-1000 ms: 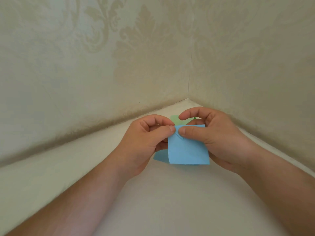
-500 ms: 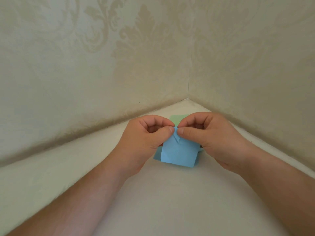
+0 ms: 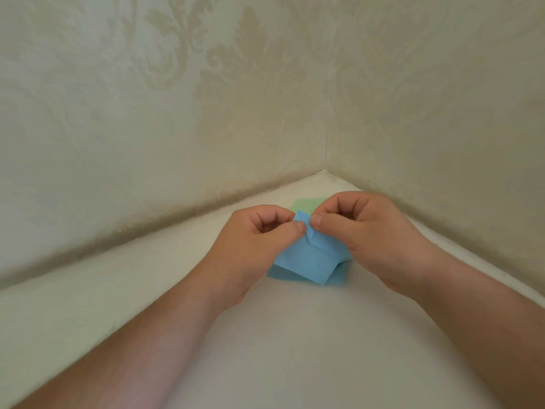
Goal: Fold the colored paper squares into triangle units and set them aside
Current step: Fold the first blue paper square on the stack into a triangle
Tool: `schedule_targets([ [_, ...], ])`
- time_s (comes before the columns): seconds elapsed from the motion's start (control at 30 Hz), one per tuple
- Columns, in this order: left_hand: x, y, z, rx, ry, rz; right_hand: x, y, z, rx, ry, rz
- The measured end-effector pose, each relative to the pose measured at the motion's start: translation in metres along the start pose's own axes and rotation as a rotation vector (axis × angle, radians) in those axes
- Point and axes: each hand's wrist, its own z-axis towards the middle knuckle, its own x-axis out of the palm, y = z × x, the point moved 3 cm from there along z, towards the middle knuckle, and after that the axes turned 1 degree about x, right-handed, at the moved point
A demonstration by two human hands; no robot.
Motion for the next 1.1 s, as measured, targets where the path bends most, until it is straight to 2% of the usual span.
schedule_targets([
  [0.83,0.0033,0.0003,-0.0021,0.000,-0.001,0.103,0.0063,0.0000,-0.0008,0.013,-0.040,0.133],
  [1.1,0.0025,0.0020,-0.0017,-0.053,0.061,0.054,0.0064,-0.0057,0.0013,-0.011,0.016,0.054],
])
